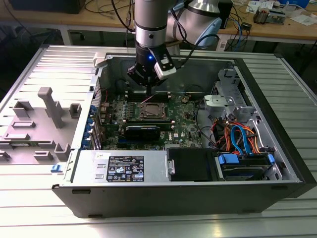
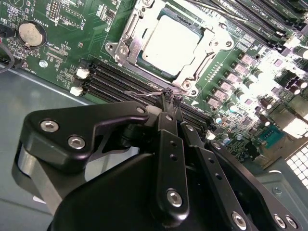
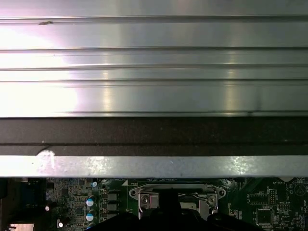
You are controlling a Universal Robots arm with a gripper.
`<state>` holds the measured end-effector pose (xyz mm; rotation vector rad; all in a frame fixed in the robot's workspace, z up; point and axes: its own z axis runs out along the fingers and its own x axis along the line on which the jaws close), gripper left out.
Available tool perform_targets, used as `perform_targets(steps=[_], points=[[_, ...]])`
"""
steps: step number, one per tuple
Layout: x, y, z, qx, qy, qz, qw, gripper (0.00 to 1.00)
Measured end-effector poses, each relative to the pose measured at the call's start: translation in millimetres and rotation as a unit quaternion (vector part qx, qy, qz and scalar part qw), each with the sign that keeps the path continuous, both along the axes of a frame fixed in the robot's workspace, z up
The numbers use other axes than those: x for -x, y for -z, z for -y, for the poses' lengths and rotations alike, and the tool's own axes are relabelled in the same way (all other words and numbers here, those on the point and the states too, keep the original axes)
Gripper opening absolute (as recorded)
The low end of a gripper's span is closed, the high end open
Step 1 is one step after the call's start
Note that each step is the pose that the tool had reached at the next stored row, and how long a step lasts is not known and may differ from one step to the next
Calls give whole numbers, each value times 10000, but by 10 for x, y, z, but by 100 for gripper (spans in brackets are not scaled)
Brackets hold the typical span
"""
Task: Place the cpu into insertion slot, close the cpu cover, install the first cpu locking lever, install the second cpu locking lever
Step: 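Install the first cpu locking lever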
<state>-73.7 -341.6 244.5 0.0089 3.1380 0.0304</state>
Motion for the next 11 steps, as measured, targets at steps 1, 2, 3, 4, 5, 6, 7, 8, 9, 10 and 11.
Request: perform_targets(steps=[1, 2, 3, 4, 5, 6, 7, 8, 9, 10, 11], points=[[0, 0, 0, 0, 0, 0, 10000, 11], [0, 0, 0, 0, 0, 0, 10000, 11], [0, 1, 0, 0, 0, 0, 10000, 11], [0, 1, 0, 0, 0, 0, 10000, 11], [0, 1, 0, 0, 0, 0, 10000, 11], [0, 1, 0, 0, 0, 0, 10000, 11], [3, 2, 0, -2, 1, 2, 10000, 11], [3, 2, -2, -5, 0, 4, 10000, 11], [4, 3, -6, -4, 0, 3, 10000, 11], [2, 9, -11, -5, 0, 3, 10000, 11], [-2, 22, -18, -5, -1, 3, 10000, 11]])
